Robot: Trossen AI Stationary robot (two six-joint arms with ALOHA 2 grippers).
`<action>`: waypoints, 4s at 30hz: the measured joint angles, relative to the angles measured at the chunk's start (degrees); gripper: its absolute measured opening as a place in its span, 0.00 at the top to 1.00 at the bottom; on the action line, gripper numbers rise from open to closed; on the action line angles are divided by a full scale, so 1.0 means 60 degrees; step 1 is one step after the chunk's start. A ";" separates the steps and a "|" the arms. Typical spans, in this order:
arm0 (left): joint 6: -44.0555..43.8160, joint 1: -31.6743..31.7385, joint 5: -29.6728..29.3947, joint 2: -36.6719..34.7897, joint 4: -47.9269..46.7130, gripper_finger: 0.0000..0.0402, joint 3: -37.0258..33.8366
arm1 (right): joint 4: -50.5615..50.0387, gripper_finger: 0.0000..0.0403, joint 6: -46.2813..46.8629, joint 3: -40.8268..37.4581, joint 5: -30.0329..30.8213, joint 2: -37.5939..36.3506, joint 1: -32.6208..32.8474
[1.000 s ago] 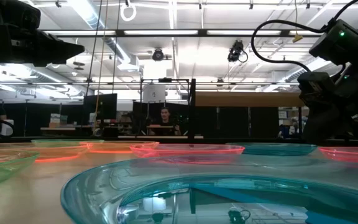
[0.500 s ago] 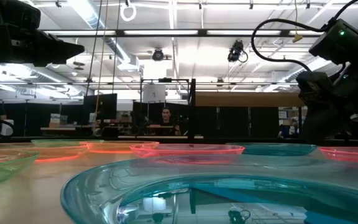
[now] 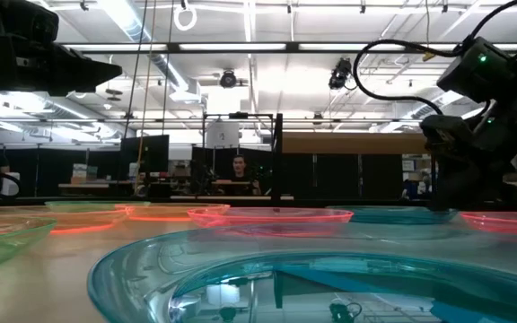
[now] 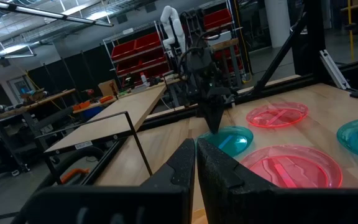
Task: Place and stack plates onto a shelf
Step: Put the top blue plate on the shelf
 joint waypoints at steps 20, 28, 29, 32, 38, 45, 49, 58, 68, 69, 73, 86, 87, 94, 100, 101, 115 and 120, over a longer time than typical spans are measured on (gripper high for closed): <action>-0.0001 -0.0001 0.0001 0.0001 0.0000 0.94 0.0000 | 0.0651 0.92 -0.0062 0.0003 -0.0016 0.0685 0.0000; 0.0000 0.0000 0.0000 0.0000 0.0000 0.94 0.0000 | 0.0680 0.97 -0.0215 -0.0004 0.0095 0.0685 0.0000; 0.0000 0.0001 0.0000 -0.0001 0.0001 0.94 0.0000 | 0.0681 0.96 -0.0215 -0.0004 0.0091 0.0685 0.0000; -0.0001 0.0003 -0.0001 0.0001 0.0000 0.94 0.0000 | 0.0690 0.97 -0.0215 -0.0004 0.0087 0.0685 0.0000; -0.0001 0.0000 0.0000 0.0000 0.0000 0.94 0.0000 | 0.0846 0.98 -0.0246 -0.0010 0.0062 0.0678 0.0000; 0.0001 0.0000 -0.0001 -0.0001 0.0001 0.94 0.0000 | 0.0870 0.98 -0.0229 -0.0019 -0.0020 0.0369 0.0000; -0.0001 0.0003 0.0002 0.0001 0.0000 0.94 0.0000 | 0.0887 0.98 -0.0244 -0.0019 -0.0033 0.0087 0.0000; 0.0002 0.0000 0.0000 -0.0001 0.0002 0.94 0.0000 | 0.0910 0.99 -0.0246 -0.0019 -0.0036 -0.0731 0.0000; 0.0003 0.0003 -0.0001 0.0001 0.0000 0.94 0.0000 | 0.1103 0.99 0.0007 -0.0012 -0.0629 -0.1739 0.0000; -0.0001 0.0000 0.0000 -0.0001 0.0001 0.94 0.0000 | 0.1183 0.99 0.0007 -0.0012 -0.0683 -0.1827 0.0000; -0.0001 0.0001 -0.0001 -0.0001 0.0002 0.94 0.0000 | 0.1473 0.99 0.0002 0.0078 -0.0754 -0.2117 0.0000; 0.0002 0.0000 0.0002 0.0001 0.0000 0.94 0.0000 | -0.0874 0.99 -0.1612 0.3063 -0.0758 -0.2400 -0.0040; 0.0001 0.0001 -0.0001 -0.0001 0.0002 0.94 0.0000 | -0.1509 0.99 -0.1734 0.3476 -0.0756 -0.2400 -0.0078; -0.0001 0.0001 0.0002 -0.0001 0.0000 0.94 0.0000 | -0.4966 0.99 -0.2484 0.6180 -0.0173 -0.2400 -0.0484; 0.0002 0.0002 -0.0001 -0.0003 0.0000 0.94 0.0000 | -0.6424 0.99 -0.3123 0.7943 0.0105 -0.2404 -0.1065; -0.0001 -0.0001 -0.0001 -0.0002 0.0000 0.94 0.0000 | -0.6602 0.99 -0.3232 0.8169 0.0109 -0.2404 -0.1188; -0.0001 0.0000 0.0002 -0.0003 0.0000 0.94 0.0000 | -0.9092 0.99 -0.4391 1.0040 0.0420 -0.2397 -0.3322; -0.0001 -0.0001 -0.0001 -0.0003 0.0000 0.94 0.0000 | -0.9575 0.99 -0.4765 1.0155 0.0985 -0.2404 -0.4146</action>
